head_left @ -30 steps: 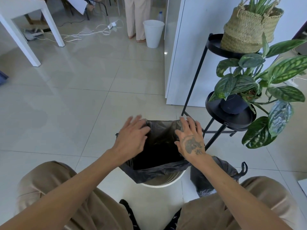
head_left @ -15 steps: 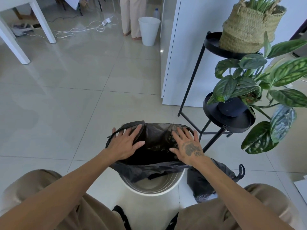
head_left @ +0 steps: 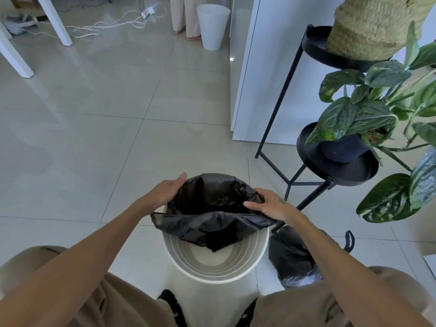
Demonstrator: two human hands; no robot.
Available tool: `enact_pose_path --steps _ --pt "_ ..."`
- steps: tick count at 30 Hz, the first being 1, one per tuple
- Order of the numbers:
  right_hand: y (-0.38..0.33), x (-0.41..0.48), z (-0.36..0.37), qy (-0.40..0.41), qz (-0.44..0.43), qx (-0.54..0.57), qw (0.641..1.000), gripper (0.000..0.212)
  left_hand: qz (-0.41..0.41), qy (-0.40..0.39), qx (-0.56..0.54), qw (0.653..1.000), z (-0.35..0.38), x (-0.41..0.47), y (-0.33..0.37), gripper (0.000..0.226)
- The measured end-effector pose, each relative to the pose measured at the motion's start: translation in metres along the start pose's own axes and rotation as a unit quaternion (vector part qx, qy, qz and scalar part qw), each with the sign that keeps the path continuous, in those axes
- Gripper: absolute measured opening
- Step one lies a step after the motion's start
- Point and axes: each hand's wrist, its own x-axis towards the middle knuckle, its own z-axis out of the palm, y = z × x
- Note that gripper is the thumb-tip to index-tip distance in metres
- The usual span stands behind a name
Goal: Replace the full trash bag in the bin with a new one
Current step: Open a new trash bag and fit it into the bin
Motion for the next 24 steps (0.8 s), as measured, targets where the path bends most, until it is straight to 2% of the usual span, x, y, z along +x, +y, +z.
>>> enact_pose_path --steps 2,6,9,12,15,18,20,22,24 --pt "0.008 -0.008 0.006 0.015 0.009 0.082 0.997 0.036 -0.023 0.049 -0.125 0.991 -0.001 -0.001 -0.011 0.062" --pt "0.021 -0.022 0.025 0.092 -0.006 0.237 0.967 0.043 -0.001 0.212 -0.266 0.94 0.012 -0.006 -0.033 0.033" --pt "0.025 -0.029 0.042 0.198 0.005 0.26 0.945 0.049 0.025 0.325 -0.228 0.917 0.028 -0.013 -0.04 0.032" --pt "0.029 -0.039 0.057 0.309 -0.022 0.137 0.941 0.045 0.078 0.406 -0.124 0.902 0.036 -0.025 -0.041 0.028" --pt "0.03 -0.046 0.061 0.367 -0.069 0.093 0.923 0.039 0.157 0.395 0.028 0.905 0.036 -0.034 -0.046 0.026" --pt "0.027 -0.05 0.064 0.32 -0.015 0.16 0.934 0.033 0.165 0.358 0.083 0.915 0.039 -0.05 -0.055 0.034" --pt "0.028 -0.053 0.069 0.256 0.053 0.277 0.925 0.033 0.138 0.335 0.071 0.929 0.041 -0.057 -0.06 0.048" --pt "0.029 -0.055 0.075 0.208 0.084 0.445 0.867 0.038 0.084 0.301 -0.003 0.95 0.044 -0.066 -0.062 0.057" --pt "0.024 -0.057 0.078 0.198 0.093 0.546 0.809 0.046 0.026 0.267 -0.11 0.957 0.046 -0.075 -0.062 0.057"
